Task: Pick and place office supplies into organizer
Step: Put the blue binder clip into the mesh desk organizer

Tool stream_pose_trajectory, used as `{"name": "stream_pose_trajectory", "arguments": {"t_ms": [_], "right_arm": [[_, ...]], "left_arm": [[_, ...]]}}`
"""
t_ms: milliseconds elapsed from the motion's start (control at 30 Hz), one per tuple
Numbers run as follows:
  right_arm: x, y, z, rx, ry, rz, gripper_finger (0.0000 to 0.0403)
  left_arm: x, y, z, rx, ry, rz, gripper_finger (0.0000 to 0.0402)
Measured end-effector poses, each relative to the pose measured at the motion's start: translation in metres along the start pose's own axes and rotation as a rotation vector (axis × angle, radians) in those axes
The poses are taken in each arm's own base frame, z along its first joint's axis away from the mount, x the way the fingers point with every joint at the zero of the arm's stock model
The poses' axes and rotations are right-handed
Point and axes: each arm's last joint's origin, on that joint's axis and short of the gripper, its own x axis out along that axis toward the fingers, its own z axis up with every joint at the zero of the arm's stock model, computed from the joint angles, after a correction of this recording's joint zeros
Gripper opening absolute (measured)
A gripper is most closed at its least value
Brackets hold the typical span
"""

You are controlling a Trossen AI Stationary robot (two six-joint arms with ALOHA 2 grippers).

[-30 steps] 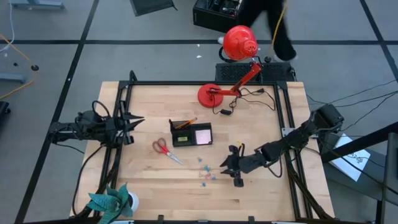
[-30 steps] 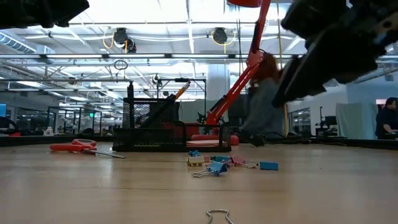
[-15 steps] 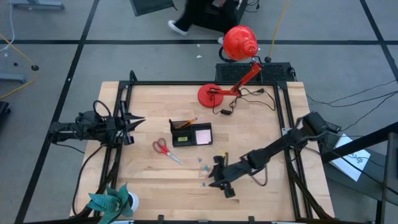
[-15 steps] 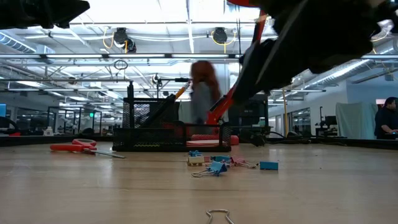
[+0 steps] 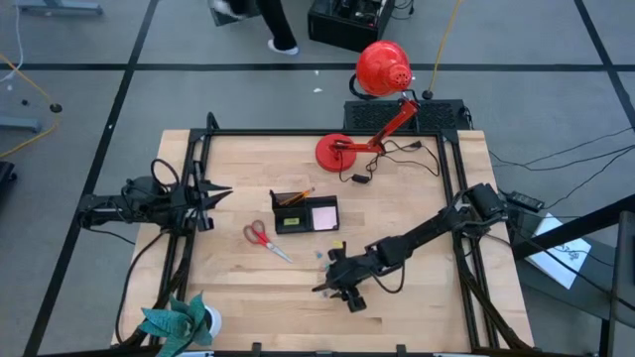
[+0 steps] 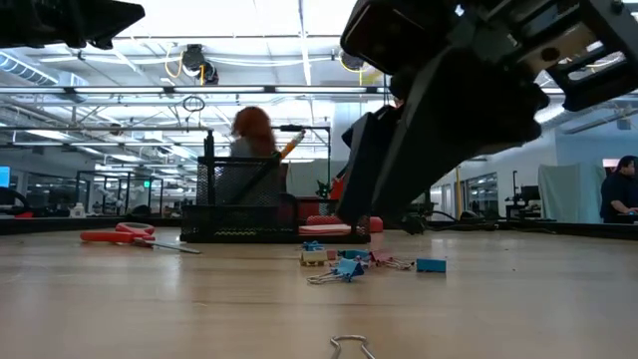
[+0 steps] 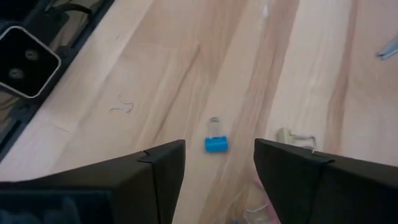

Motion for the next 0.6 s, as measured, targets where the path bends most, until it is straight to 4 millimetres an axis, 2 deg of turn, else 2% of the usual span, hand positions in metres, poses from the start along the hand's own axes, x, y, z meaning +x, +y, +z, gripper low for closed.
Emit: {"name": "stream_pose_trajectory", "arguments": {"t_ms": [600], "right_arm": [[0.0038, 0.001, 0.0054, -0.014, -0.078, 0.001, 0.0176]], "left_arm": [[0.0, 0.0, 0.0001, 0.02, -0.001, 0.0, 0.0035]]}}
